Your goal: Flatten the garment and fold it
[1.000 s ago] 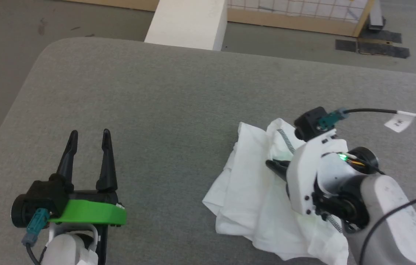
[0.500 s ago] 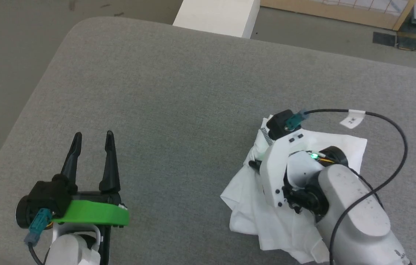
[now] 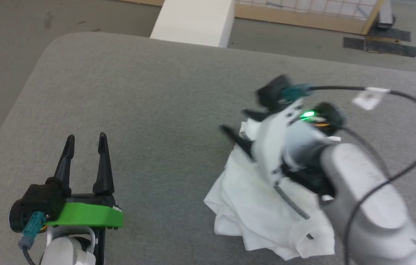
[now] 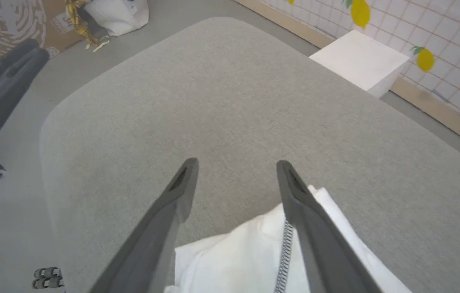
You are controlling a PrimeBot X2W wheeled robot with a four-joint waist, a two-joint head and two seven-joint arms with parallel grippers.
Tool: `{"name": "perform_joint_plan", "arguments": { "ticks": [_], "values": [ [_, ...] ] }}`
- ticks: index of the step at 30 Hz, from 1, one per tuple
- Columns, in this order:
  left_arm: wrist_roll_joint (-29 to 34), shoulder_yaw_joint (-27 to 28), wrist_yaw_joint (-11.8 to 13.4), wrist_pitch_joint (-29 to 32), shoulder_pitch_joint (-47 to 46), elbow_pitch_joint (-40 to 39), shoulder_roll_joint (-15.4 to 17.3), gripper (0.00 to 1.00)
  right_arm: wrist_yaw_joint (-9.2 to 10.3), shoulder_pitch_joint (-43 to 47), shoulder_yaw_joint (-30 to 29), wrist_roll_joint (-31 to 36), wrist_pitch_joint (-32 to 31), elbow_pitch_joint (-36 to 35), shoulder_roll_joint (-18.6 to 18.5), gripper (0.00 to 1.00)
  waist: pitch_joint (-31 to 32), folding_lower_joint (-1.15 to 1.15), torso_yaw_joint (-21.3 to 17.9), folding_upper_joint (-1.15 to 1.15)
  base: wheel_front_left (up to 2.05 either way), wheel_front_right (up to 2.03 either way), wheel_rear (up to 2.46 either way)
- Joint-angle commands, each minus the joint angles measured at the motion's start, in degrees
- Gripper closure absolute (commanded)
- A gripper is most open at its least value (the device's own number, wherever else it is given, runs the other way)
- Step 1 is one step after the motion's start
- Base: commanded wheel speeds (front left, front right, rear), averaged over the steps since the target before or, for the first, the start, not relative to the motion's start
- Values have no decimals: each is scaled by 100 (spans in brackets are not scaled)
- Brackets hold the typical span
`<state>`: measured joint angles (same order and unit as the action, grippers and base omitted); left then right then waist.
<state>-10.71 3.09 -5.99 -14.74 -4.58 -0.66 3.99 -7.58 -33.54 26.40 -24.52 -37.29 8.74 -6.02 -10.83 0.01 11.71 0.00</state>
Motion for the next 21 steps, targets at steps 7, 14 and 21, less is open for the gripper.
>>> {"name": "perform_joint_plan", "arguments": {
  "ticks": [7, 14, 21],
  "values": [
    [103, -29, -36, -26, 91, -92, -21, 0, 9, 1189, -1249, 789, -959, -854, -520, 0, 189, -1, -524, 0, 0, 0, 0],
    [95, -63, -64, -26, 18, -74, -35, 0, 9, 2076, -1692, 1156, -1465, -1209, -281, 0, 68, -1, -568, 0, 0, 0, 0],
    [77, -70, -86, -26, -33, -54, -48, 0, 9, 2339, -1851, 1490, -1463, -610, -108, 0, -47, -1, -439, 0, 0, 0, 0]
  ]
}}
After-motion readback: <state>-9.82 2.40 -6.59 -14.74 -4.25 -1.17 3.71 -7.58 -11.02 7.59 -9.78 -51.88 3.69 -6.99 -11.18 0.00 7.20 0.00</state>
